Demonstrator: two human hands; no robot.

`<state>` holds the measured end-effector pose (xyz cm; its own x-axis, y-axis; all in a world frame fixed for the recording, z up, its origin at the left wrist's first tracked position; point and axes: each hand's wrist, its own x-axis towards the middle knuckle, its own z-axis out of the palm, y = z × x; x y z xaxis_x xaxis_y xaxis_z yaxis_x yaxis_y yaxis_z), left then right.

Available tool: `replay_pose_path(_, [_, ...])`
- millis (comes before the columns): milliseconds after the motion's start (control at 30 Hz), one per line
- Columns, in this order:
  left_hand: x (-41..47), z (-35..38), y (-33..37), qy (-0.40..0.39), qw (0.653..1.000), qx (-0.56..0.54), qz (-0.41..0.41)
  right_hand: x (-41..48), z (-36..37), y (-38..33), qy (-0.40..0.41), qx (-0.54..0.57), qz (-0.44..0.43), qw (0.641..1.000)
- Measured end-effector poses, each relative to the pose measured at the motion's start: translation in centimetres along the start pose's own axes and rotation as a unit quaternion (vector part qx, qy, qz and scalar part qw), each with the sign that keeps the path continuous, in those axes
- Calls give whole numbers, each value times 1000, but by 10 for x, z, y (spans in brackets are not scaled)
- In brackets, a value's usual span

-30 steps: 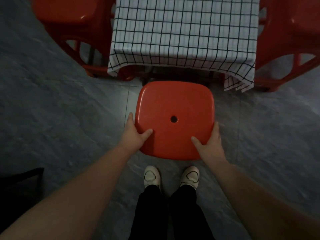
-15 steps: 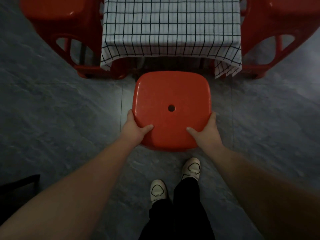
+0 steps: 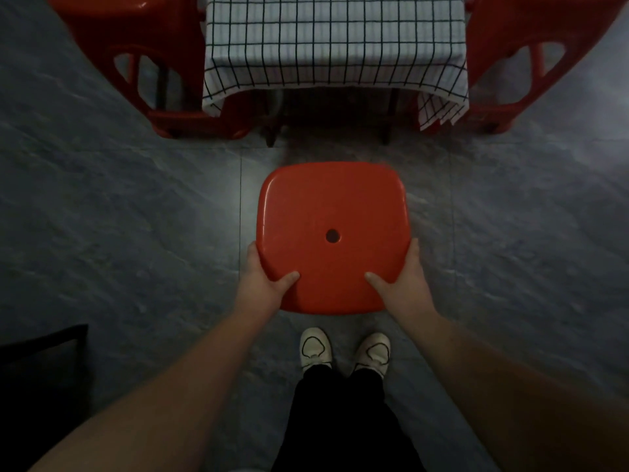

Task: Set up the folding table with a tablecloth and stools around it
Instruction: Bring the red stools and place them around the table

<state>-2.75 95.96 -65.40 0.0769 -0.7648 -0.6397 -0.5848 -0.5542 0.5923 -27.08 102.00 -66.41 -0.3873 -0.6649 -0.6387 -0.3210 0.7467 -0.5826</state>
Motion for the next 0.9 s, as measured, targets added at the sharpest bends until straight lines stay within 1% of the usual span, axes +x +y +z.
replay_pose_path(167, [-13,9,-19,0,1000,5,-7,-12,9,20,9,-7,12,1000])
replay_pose_path(333, [-16,13,-28,-4,1000,14,-26,-14,10,29,-15,-6,12,1000])
replay_pose_path(767, [-14,12,-25,-19,998,23,-51,-16,12,28,-36,-13,31,999])
replay_pose_path(900, [-16,12,-19,-28,997,38,-63,-17,7,25,-48,-41,30,998])
